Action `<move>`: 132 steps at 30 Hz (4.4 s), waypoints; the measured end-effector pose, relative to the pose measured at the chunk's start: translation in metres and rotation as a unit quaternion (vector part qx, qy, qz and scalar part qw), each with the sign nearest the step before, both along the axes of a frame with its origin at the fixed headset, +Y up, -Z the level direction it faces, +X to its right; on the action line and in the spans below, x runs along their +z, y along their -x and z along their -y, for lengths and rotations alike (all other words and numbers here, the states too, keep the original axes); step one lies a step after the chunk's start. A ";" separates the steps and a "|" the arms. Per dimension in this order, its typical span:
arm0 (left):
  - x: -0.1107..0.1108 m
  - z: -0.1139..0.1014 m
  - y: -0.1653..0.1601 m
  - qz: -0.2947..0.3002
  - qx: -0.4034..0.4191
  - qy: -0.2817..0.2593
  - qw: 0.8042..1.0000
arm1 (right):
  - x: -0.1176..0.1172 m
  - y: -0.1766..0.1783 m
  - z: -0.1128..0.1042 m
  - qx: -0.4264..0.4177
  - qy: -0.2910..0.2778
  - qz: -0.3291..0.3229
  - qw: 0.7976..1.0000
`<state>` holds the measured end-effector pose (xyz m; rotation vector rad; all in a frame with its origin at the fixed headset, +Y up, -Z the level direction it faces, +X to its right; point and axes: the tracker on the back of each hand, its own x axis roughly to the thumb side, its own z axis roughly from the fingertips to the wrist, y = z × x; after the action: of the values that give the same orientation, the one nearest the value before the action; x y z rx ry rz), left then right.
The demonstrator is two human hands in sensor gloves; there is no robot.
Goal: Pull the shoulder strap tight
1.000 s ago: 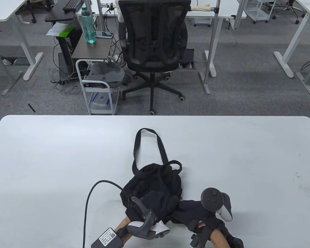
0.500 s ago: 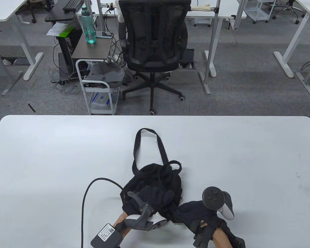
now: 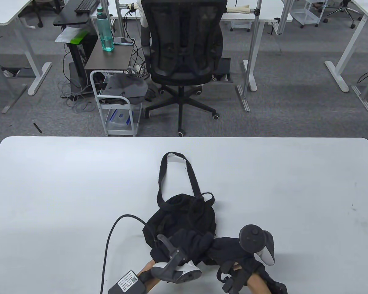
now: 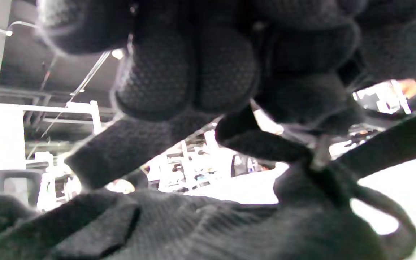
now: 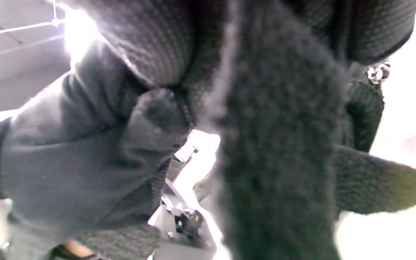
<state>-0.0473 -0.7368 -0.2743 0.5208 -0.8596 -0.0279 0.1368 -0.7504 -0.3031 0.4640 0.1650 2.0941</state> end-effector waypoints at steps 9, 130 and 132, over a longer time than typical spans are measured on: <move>-0.008 0.009 0.000 -0.021 -0.097 -0.122 0.988 | -0.005 -0.007 0.006 -0.017 0.039 -0.022 0.999; -0.014 -0.002 0.010 -0.056 -0.074 -0.164 0.982 | 0.000 -0.009 -0.003 -0.029 0.002 0.037 0.999; -0.008 -0.006 0.007 -0.058 -0.069 -0.174 0.981 | 0.000 -0.012 -0.002 -0.040 -0.004 0.059 0.997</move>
<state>-0.0539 -0.7312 -0.2820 0.7782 -0.7774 -0.3370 0.1492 -0.7483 -0.3035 0.3445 0.0678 2.0383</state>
